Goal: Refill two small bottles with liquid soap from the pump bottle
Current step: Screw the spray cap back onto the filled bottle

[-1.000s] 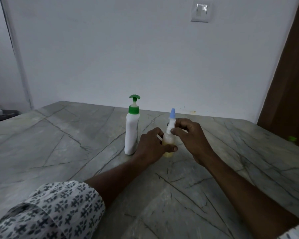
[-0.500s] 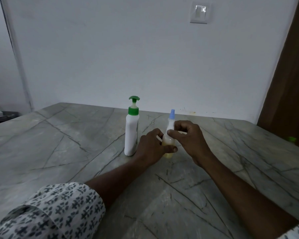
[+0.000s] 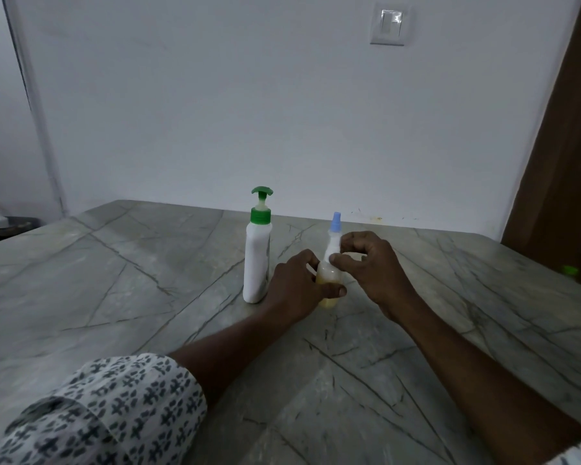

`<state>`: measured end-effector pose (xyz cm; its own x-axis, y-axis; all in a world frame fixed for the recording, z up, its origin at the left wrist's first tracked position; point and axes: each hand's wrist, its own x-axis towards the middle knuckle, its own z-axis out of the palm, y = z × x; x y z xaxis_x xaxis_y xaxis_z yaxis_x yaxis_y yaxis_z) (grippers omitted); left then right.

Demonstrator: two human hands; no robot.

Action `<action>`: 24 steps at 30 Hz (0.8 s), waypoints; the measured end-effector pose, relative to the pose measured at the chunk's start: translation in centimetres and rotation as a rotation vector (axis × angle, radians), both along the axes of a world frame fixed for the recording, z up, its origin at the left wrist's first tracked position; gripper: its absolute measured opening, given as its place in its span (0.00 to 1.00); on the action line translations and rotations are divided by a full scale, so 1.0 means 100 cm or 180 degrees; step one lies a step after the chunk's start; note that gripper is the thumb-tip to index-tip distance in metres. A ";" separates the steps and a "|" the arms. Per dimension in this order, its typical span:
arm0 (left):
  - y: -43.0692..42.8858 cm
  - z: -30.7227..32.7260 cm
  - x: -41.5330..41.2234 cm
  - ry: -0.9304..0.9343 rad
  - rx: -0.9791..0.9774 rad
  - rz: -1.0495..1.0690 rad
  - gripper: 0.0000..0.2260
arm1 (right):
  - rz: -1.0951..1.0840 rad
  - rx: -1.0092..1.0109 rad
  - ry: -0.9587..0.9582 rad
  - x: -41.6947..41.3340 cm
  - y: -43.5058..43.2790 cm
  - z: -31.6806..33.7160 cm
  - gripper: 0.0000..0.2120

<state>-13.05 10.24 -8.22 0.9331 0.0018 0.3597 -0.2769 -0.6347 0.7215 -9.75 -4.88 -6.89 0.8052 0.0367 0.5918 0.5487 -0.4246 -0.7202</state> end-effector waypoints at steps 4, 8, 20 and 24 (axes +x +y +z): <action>-0.001 0.001 -0.002 -0.0020 -0.0008 0.0023 0.22 | -0.0113 -0.0266 -0.0158 -0.002 0.003 0.001 0.10; -0.001 -0.001 -0.002 0.0024 -0.0051 -0.0004 0.24 | -0.0038 -0.0374 -0.0047 -0.004 0.001 0.002 0.10; 0.007 0.000 0.000 -0.0119 0.0370 0.0044 0.18 | -0.0900 -0.0412 0.0202 0.042 -0.055 0.046 0.13; 0.005 -0.003 0.003 -0.0175 0.0364 0.0071 0.15 | -0.1131 -0.0315 0.0352 0.080 -0.069 0.051 0.17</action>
<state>-12.80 10.73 -8.48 0.9121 -0.0217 0.4093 -0.2990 -0.7183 0.6282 -1.77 -11.77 -1.84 0.8368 -0.2036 0.5083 0.2761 -0.6448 -0.7127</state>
